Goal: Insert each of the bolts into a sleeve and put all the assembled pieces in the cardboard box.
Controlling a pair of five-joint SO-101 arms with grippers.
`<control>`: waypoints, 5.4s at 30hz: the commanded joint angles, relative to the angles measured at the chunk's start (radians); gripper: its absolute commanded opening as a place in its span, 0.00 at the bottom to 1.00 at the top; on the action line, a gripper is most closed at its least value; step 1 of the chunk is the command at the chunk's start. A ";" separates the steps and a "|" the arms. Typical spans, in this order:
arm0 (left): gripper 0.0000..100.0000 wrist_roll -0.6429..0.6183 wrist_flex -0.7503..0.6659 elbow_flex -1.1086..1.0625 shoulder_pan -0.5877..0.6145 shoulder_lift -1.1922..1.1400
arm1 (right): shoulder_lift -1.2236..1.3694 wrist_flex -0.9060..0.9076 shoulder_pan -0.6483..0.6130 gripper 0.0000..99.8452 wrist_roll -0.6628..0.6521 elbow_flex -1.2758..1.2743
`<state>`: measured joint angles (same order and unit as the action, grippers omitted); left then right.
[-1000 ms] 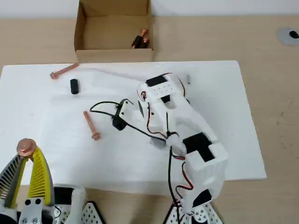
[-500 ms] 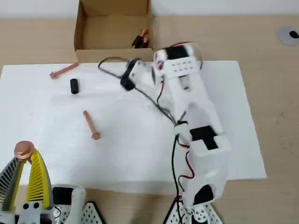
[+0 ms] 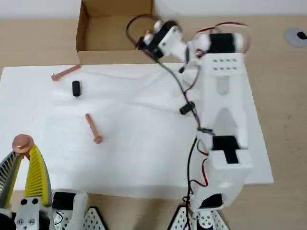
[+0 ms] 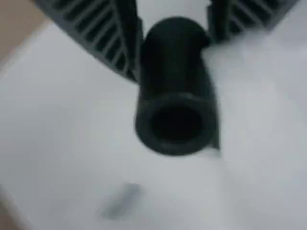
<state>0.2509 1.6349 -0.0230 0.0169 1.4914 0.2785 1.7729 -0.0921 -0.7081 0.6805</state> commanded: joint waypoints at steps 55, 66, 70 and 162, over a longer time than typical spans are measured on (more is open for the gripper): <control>0.01 -0.434 -0.832 -0.710 0.325 -0.044 | -0.898 -0.152 -0.552 0.01 0.594 -0.495; 0.01 -0.259 -1.002 -0.847 0.043 -0.039 | -1.237 -0.976 -0.618 0.01 0.776 -1.446; 0.01 -0.213 -1.007 -0.875 -0.026 -0.039 | -1.348 -1.168 -0.702 0.01 0.775 -1.669; 0.01 -0.364 -1.384 -1.321 -0.282 0.328 | -1.386 -1.606 -0.719 0.01 0.755 -1.942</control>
<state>-0.1250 0.2754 -1.3502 -0.2762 1.8182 -1.0748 0.1941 -0.7948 0.0376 -1.2635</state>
